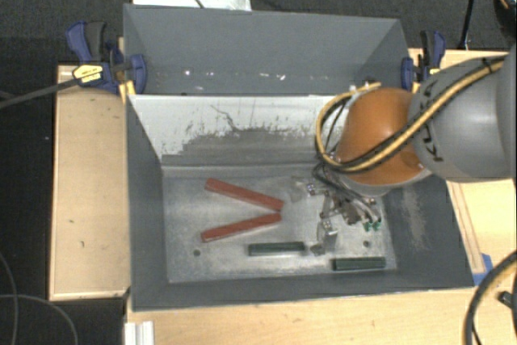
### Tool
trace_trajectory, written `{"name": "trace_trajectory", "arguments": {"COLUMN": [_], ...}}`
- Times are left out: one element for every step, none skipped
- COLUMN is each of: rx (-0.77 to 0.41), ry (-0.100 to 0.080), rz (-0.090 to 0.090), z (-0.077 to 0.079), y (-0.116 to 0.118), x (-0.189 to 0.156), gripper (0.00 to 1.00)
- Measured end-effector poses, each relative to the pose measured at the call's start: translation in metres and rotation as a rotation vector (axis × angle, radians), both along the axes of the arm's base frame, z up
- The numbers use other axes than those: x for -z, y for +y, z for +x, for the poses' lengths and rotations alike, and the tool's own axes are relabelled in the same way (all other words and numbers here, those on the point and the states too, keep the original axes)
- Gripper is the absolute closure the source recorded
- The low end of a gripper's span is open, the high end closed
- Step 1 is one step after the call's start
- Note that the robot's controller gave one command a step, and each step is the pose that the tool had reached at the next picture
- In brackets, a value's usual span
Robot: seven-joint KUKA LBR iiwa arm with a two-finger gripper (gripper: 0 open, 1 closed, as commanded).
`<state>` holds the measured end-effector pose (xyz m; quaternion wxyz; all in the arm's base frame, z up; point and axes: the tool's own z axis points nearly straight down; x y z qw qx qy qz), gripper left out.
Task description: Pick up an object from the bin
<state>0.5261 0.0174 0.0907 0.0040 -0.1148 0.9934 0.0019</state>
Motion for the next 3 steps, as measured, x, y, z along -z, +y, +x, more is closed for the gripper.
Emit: {"name": "trace_trajectory", "arguments": {"rx": [-0.194,-0.192,-0.386], "ry": [0.001,0.003,-0.005], "rz": [-0.002,-0.004,-0.006], "z": [0.062,0.061,0.055], "y": [0.055,0.052,0.052], "x": [0.018,0.018,-0.126], "gripper": [0.00,1.00,1.00]}}
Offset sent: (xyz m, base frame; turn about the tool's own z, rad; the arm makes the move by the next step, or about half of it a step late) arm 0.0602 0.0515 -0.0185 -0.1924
